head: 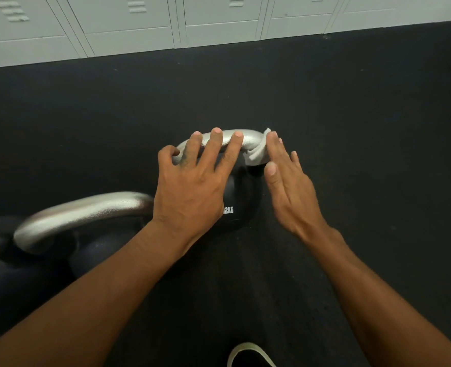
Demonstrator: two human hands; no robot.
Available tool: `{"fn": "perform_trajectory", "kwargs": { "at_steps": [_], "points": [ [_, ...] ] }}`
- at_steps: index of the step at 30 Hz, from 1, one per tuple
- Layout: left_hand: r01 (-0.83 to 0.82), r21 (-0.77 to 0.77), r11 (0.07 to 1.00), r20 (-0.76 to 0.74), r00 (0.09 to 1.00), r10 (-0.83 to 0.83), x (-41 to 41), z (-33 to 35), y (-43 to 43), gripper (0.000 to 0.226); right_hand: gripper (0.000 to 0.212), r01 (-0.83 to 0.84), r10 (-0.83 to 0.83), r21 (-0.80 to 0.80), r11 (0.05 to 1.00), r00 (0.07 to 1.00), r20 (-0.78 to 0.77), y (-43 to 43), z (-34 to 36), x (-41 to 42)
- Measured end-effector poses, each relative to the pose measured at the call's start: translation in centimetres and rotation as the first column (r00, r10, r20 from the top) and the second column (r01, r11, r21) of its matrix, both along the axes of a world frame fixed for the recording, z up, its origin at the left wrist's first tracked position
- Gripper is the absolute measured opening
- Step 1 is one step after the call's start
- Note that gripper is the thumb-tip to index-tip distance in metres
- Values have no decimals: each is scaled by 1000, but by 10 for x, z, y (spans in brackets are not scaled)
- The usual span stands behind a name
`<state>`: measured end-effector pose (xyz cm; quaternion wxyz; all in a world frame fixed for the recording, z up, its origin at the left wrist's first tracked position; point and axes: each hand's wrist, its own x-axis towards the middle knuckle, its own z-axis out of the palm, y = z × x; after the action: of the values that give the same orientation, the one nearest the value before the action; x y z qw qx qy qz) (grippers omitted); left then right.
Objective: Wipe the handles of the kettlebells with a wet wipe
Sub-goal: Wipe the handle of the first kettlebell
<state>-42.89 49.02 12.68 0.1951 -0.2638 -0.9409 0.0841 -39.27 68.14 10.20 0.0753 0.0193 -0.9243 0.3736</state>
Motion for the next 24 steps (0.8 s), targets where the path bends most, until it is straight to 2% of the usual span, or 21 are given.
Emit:
{"fn": "perform_trajectory", "kwargs": {
  "at_steps": [3,5,15,17,24],
  "points": [
    [1,-4,1000,4,1000,-1,1,0,-1,67,76,-4,14,145,989,998,-66,-6,-10,1],
    [4,-10,1000,5,1000,-4,1,1,-1,67,78,1,14,167,986,996,-88,-12,-13,-2],
    [4,23,1000,-13,1000,-4,0,-3,-1,67,64,74,-73,-97,993,997,14,-5,17,-39],
    [6,15,1000,-23,1000,-6,-1,-4,-2,66,68,86,-84,-116,989,996,26,-5,21,-44],
    [30,49,998,-22,999,-29,-1,-5,-3,70,76,10,-2,95,995,997,-77,-30,-14,5]
  ]
}}
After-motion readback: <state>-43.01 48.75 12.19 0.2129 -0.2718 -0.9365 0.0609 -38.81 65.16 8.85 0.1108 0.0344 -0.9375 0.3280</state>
